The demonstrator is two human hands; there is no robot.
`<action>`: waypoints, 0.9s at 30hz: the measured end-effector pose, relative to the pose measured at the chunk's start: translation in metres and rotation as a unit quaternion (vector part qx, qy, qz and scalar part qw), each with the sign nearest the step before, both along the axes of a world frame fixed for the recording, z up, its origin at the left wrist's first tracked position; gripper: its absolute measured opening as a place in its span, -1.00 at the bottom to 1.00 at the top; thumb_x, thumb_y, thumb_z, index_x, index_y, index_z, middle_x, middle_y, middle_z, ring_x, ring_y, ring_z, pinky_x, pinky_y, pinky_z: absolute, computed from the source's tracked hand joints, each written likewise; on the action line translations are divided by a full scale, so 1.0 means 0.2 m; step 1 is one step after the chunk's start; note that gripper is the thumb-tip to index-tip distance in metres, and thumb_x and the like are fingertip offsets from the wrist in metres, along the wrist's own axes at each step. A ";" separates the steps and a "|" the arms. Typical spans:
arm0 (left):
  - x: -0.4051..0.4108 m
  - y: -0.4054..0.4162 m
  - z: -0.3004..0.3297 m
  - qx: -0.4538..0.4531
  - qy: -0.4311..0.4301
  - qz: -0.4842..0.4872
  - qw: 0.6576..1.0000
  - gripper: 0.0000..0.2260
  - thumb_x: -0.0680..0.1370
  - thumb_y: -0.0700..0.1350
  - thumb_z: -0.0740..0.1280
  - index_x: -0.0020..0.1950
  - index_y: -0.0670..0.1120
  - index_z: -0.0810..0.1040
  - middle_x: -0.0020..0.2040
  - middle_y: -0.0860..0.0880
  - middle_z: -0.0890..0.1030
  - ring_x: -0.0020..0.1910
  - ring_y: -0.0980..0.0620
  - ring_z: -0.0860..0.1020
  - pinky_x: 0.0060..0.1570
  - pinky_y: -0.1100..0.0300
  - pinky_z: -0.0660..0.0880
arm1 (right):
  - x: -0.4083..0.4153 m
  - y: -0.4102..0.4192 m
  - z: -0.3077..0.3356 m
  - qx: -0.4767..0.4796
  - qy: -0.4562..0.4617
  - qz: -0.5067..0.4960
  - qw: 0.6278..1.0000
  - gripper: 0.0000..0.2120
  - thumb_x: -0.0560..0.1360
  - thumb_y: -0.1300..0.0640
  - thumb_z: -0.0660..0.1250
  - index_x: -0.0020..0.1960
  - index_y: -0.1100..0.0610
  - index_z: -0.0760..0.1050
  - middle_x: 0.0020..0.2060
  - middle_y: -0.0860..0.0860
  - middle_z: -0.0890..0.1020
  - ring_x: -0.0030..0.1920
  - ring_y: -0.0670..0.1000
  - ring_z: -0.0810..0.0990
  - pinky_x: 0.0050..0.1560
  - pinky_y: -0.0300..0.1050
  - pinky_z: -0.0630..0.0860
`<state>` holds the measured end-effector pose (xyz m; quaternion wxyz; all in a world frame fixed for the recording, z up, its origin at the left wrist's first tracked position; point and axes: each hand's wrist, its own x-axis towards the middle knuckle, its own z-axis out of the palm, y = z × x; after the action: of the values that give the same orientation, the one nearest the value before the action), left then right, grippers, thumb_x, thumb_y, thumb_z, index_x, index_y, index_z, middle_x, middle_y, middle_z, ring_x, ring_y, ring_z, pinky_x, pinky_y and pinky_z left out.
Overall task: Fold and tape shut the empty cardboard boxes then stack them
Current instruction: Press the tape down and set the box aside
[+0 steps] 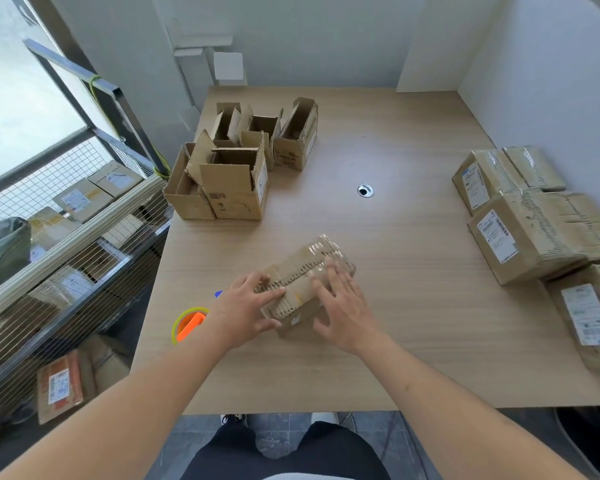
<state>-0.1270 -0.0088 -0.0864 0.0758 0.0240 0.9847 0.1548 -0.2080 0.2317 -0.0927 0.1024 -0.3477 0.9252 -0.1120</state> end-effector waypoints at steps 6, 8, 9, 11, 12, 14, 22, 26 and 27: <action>0.01 0.09 0.01 -0.030 0.047 0.010 0.998 -0.36 0.29 0.35 0.55 0.31 0.14 0.64 0.14 -0.05 0.50 -0.01 -0.13 0.49 0.00 -0.02 0.58 | 0.06 -0.03 -0.09 -0.068 -0.024 0.035 0.997 -0.10 0.37 -0.27 0.54 0.55 0.12 0.34 0.61 0.16 0.21 0.62 0.18 0.13 0.55 0.07 0.18; 0.01 0.06 0.01 -0.030 0.054 0.000 0.998 -0.38 0.27 0.27 0.61 0.30 0.16 0.64 0.10 -0.04 0.50 -0.05 -0.12 0.49 -0.09 0.00 0.59 | 0.06 -0.04 -0.10 -0.084 -0.023 0.024 0.996 -0.15 0.38 -0.30 0.51 0.50 0.13 0.40 0.58 0.16 0.27 0.60 0.18 0.18 0.53 0.09 0.29; 0.01 0.05 0.01 -0.033 0.055 -0.002 0.998 -0.38 0.26 0.24 0.63 0.29 0.17 0.64 0.09 -0.04 0.51 -0.07 -0.12 0.49 -0.12 0.00 0.58 | 0.06 -0.06 -0.10 -0.088 -0.021 0.016 0.996 -0.18 0.37 -0.31 0.50 0.47 0.14 0.43 0.57 0.16 0.30 0.59 0.19 0.21 0.52 0.09 0.30; 0.01 0.05 0.00 -0.034 0.055 0.002 0.998 -0.39 0.25 0.20 0.65 0.27 0.19 0.65 0.09 -0.02 0.51 -0.08 -0.10 0.49 -0.12 -0.01 0.59 | 0.07 -0.10 -0.10 -0.096 -0.013 -0.001 0.995 -0.25 0.34 -0.28 0.54 0.35 0.15 0.50 0.51 0.19 0.39 0.55 0.23 0.30 0.46 0.10 0.36; 0.01 0.05 -0.01 -0.033 0.059 0.004 0.998 -0.40 0.25 0.19 0.65 0.27 0.19 0.65 0.08 -0.01 0.51 -0.09 -0.10 0.48 -0.11 0.00 0.59 | 0.07 -0.11 -0.10 -0.095 -0.006 -0.005 0.995 -0.29 0.33 -0.26 0.57 0.29 0.16 0.53 0.47 0.21 0.43 0.52 0.26 0.35 0.42 0.12 0.42; 0.01 0.05 -0.02 -0.037 0.069 0.007 0.997 -0.41 0.26 0.18 0.65 0.27 0.19 0.65 0.08 -0.01 0.51 -0.11 -0.10 0.45 -0.10 0.02 0.59 | 0.07 -0.13 -0.11 -0.086 0.008 -0.003 0.996 -0.33 0.29 -0.23 0.60 0.21 0.18 0.56 0.41 0.24 0.49 0.46 0.30 0.42 0.34 0.14 0.52; -0.01 0.08 -0.02 -0.056 0.077 0.022 0.995 -0.44 0.31 0.25 0.59 0.28 0.19 0.64 0.07 -0.01 0.50 -0.14 -0.10 0.41 -0.13 0.04 0.57 | 0.06 -0.16 -0.09 -0.096 0.028 -0.016 0.995 -0.33 0.26 -0.26 0.52 0.19 0.15 0.53 0.41 0.20 0.44 0.44 0.26 0.42 0.34 0.12 0.51; -0.04 0.08 0.00 -0.028 0.086 0.002 0.996 -0.42 0.27 0.16 0.65 0.28 0.16 0.65 0.07 -0.02 0.52 -0.15 -0.10 0.45 -0.10 0.08 0.57 | 0.02 -0.09 -0.02 -0.113 0.035 -0.050 0.992 -0.31 0.22 -0.22 0.61 0.26 0.04 0.56 0.09 0.04 0.52 0.05 0.12 0.57 0.02 0.08 0.60; -0.05 0.06 0.00 -0.011 0.086 -0.008 0.996 -0.41 0.28 0.12 0.65 0.29 0.14 0.64 0.09 -0.01 0.52 -0.14 -0.09 0.46 -0.07 0.08 0.57 | 0.01 -0.07 -0.02 -0.122 0.033 -0.054 0.990 -0.33 0.21 -0.18 0.64 0.24 0.05 0.59 0.01 0.03 0.54 -0.03 0.11 0.59 -0.05 0.09 0.61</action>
<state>-0.1374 0.0036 -0.0869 -0.0072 0.0442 0.9890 0.1409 -0.2066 0.2185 -0.0972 0.0223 -0.3103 0.9250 -0.2183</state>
